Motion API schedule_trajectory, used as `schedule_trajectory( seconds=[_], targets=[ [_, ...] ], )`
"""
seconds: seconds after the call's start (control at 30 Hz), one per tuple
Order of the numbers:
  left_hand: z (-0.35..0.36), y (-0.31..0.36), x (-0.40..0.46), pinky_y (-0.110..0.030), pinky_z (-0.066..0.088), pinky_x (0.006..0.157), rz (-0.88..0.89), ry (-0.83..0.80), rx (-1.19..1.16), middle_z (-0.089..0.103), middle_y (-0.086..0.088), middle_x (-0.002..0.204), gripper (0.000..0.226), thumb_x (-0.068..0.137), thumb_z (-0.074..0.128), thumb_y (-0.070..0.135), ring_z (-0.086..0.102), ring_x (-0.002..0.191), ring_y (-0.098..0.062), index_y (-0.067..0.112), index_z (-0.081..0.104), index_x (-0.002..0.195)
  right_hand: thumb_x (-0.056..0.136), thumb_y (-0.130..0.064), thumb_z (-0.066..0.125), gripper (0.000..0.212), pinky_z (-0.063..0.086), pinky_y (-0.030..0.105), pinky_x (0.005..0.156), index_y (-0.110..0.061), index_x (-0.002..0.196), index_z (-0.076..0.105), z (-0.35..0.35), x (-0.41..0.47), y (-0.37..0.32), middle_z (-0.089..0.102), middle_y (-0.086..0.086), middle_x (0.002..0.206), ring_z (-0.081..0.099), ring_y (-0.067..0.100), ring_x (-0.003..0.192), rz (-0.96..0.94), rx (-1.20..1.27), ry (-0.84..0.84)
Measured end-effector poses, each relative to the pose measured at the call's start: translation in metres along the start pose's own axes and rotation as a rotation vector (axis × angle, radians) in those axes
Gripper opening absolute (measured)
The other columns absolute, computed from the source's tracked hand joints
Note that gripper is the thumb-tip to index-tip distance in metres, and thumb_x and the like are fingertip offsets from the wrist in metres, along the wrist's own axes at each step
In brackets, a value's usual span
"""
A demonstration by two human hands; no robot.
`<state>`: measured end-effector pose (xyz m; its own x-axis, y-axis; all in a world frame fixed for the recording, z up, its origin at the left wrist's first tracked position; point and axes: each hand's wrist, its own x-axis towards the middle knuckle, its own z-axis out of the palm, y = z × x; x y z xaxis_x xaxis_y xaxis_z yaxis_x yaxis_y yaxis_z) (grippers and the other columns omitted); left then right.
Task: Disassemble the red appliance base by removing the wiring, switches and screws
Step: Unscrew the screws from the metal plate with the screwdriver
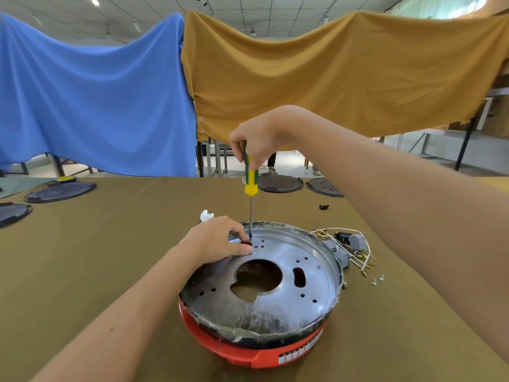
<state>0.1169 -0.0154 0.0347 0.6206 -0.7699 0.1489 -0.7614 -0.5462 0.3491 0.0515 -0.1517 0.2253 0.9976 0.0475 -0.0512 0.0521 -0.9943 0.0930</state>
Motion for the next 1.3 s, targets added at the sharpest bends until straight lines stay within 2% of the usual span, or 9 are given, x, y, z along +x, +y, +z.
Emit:
schedule_trajectory(
  seconds=[0.1, 0.23, 0.43, 0.67, 0.83, 0.9, 1.03, 1.17, 1.3],
  targets=[
    [0.000, -0.001, 0.000, -0.030, 0.048, 0.082, 0.000, -0.003, 0.000, 0.052, 0.030, 0.094, 0.030, 0.082, 0.068, 0.058, 0.053, 0.092, -0.001, 0.037, 0.071, 0.102, 0.086, -0.001, 0.066, 0.022, 0.038, 0.024, 0.056, -0.016, 0.102, 0.060, 0.007, -0.003, 0.000, 0.055, -0.004, 0.087, 0.051, 0.016, 0.073, -0.007, 0.027, 0.053],
    [0.000, -0.001, 0.001, -0.030, 0.049, 0.082, -0.011, -0.001, -0.014, 0.054, 0.029, 0.094, 0.030, 0.081, 0.068, 0.058, 0.055, 0.090, -0.001, 0.037, 0.071, 0.101, 0.098, -0.056, 0.049, 0.042, 0.041, 0.032, 0.061, -0.017, 0.082, 0.051, 0.017, 0.001, -0.008, 0.050, 0.000, 0.081, 0.049, 0.016, 0.067, 0.162, -0.142, 0.094],
    [0.000, -0.001, 0.000, -0.029, 0.045, 0.079, 0.001, 0.002, -0.002, 0.053, 0.027, 0.096, 0.029, 0.081, 0.067, 0.059, 0.053, 0.093, -0.001, 0.038, 0.070, 0.101, 0.100, -0.015, 0.042, 0.025, 0.031, 0.029, 0.051, -0.008, 0.079, 0.054, 0.023, 0.012, -0.013, 0.052, 0.006, 0.079, 0.040, 0.017, 0.059, 0.149, -0.292, 0.195],
    [0.001, -0.003, 0.001, -0.029, 0.047, 0.081, 0.017, 0.000, -0.007, 0.054, 0.030, 0.093, 0.028, 0.082, 0.067, 0.058, 0.054, 0.090, 0.001, 0.037, 0.071, 0.101, 0.085, 0.005, 0.061, 0.037, 0.042, 0.022, 0.060, -0.013, 0.118, 0.059, 0.012, -0.007, 0.008, 0.056, 0.007, 0.103, 0.052, 0.014, 0.078, -0.090, 0.398, 0.091],
    [0.000, -0.001, 0.001, -0.032, 0.051, 0.082, -0.018, -0.007, -0.018, 0.057, 0.028, 0.095, 0.029, 0.081, 0.068, 0.059, 0.056, 0.089, -0.001, 0.038, 0.071, 0.100, 0.102, -0.055, 0.039, 0.053, 0.039, 0.032, 0.060, -0.009, 0.079, 0.051, 0.026, 0.003, 0.000, 0.050, 0.002, 0.082, 0.050, 0.021, 0.070, 0.229, -0.250, 0.162],
    [0.000, -0.001, 0.001, -0.033, 0.051, 0.083, -0.015, -0.009, -0.024, 0.058, 0.027, 0.096, 0.029, 0.081, 0.069, 0.058, 0.057, 0.091, -0.002, 0.037, 0.072, 0.100, 0.106, -0.046, 0.036, 0.050, 0.032, 0.029, 0.053, -0.011, 0.071, 0.047, 0.028, 0.006, -0.003, 0.046, 0.001, 0.075, 0.042, 0.017, 0.062, 0.179, -0.294, 0.214],
    [0.000, -0.001, 0.000, -0.030, 0.047, 0.085, 0.008, -0.008, -0.020, 0.053, 0.030, 0.094, 0.029, 0.082, 0.068, 0.057, 0.053, 0.093, 0.000, 0.036, 0.071, 0.102, 0.099, -0.021, 0.056, 0.019, 0.035, 0.026, 0.058, -0.010, 0.114, 0.061, 0.017, 0.004, 0.007, 0.056, 0.000, 0.093, 0.049, 0.020, 0.078, -0.034, 0.054, 0.141],
    [0.000, 0.000, -0.001, -0.028, 0.049, 0.082, 0.028, 0.005, -0.010, 0.056, 0.030, 0.094, 0.028, 0.083, 0.068, 0.055, 0.056, 0.091, 0.000, 0.035, 0.072, 0.102, 0.087, 0.009, 0.061, 0.039, 0.049, 0.023, 0.068, -0.017, 0.115, 0.061, 0.017, -0.005, 0.014, 0.054, 0.004, 0.105, 0.055, 0.015, 0.084, -0.136, 0.553, 0.048],
    [0.000, 0.000, 0.000, -0.028, 0.045, 0.079, 0.006, 0.004, -0.018, 0.056, 0.028, 0.096, 0.028, 0.083, 0.068, 0.055, 0.052, 0.091, 0.000, 0.036, 0.072, 0.102, 0.096, -0.040, 0.059, 0.027, 0.054, 0.033, 0.066, -0.016, 0.109, 0.056, 0.018, -0.005, 0.012, 0.059, 0.004, 0.097, 0.064, 0.019, 0.083, 0.085, 0.295, 0.071]
  ],
)
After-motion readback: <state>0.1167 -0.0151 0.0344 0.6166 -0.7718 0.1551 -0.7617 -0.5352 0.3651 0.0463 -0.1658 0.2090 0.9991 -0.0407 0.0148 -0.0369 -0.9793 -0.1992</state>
